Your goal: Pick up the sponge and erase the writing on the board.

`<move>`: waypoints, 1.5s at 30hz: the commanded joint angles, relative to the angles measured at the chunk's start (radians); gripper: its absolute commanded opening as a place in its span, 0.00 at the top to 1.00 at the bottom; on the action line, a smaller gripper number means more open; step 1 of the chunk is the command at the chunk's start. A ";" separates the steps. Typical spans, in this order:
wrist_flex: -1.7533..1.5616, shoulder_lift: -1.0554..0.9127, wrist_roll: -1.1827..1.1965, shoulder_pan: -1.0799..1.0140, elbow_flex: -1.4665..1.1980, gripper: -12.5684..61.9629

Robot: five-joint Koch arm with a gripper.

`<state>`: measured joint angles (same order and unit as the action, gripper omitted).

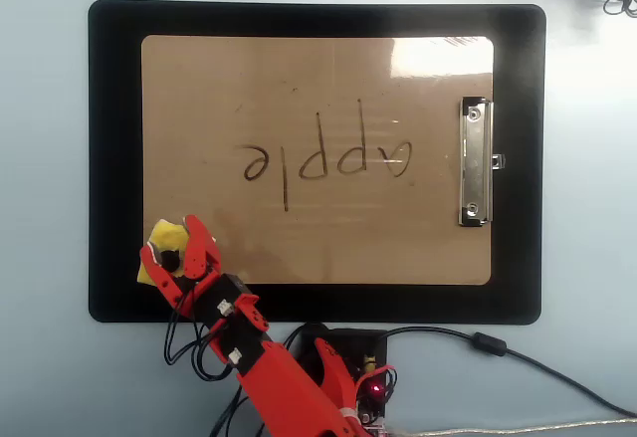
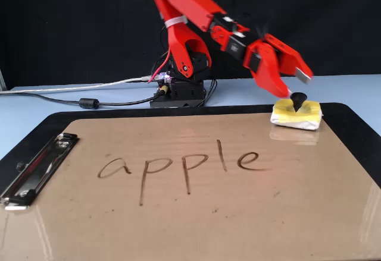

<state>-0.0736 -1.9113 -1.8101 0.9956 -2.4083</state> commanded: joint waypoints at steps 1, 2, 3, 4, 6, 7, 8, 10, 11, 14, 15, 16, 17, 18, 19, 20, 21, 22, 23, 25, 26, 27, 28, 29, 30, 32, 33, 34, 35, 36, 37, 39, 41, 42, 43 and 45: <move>-0.101 0.044 -0.017 0.021 0.058 0.38; -0.152 0.094 -0.017 0.026 0.071 0.39; -0.202 0.124 -0.015 0.028 0.069 0.39; -0.262 0.149 -0.015 0.029 0.069 0.39; -0.380 0.184 -0.015 0.037 0.063 0.39; -0.439 0.202 -0.015 0.052 0.052 0.39; -0.468 0.216 -0.015 0.066 0.044 0.39; -0.489 0.225 -0.015 0.100 0.044 0.39; -0.489 0.224 -0.015 0.112 0.040 0.39; -0.489 0.219 -0.014 0.138 0.008 0.39; -0.492 0.218 -0.014 0.141 -0.011 0.39; -0.492 0.216 -0.011 0.141 -0.028 0.39; -0.492 0.207 -0.002 0.141 -0.052 0.39; -0.492 0.199 0.014 0.141 -0.074 0.39; -0.492 0.196 0.035 0.140 -0.091 0.39; -0.492 0.193 0.057 0.137 -0.106 0.39; -0.492 0.190 0.080 0.133 -0.117 0.39; -0.492 0.192 0.103 0.132 -0.124 0.39; -0.492 0.193 0.117 0.132 -0.126 0.39; -0.492 0.204 0.127 0.132 -0.126 0.39; -0.492 0.206 0.127 0.132 -0.126 0.40; -0.492 0.206 0.127 0.133 -0.126 0.40; -0.491 0.204 0.127 0.132 -0.126 0.41; -0.491 0.202 0.127 0.132 -0.127 0.41; -0.488 0.199 0.129 0.132 -0.132 0.41; -0.486 0.201 0.130 0.132 -0.147 0.41; -0.486 0.201 0.135 0.132 -0.158 0.41; -0.486 0.201 0.143 0.132 -0.170 0.41; -0.486 0.201 0.150 0.130 -0.181 0.41; -0.486 0.202 0.161 0.130 -0.195 0.41; -0.488 0.202 0.169 0.130 -0.207 0.41; -0.491 0.204 0.176 0.130 -0.215 0.41; -0.489 0.207 0.178 0.132 -0.212 0.41; -0.489 0.207 0.178 0.132 -0.212 0.41; -0.488 0.212 0.178 0.130 -0.210 0.42; -0.489 0.229 0.178 0.130 -0.209 0.44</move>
<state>-0.5077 -1.6720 -1.6337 1.1167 -2.6246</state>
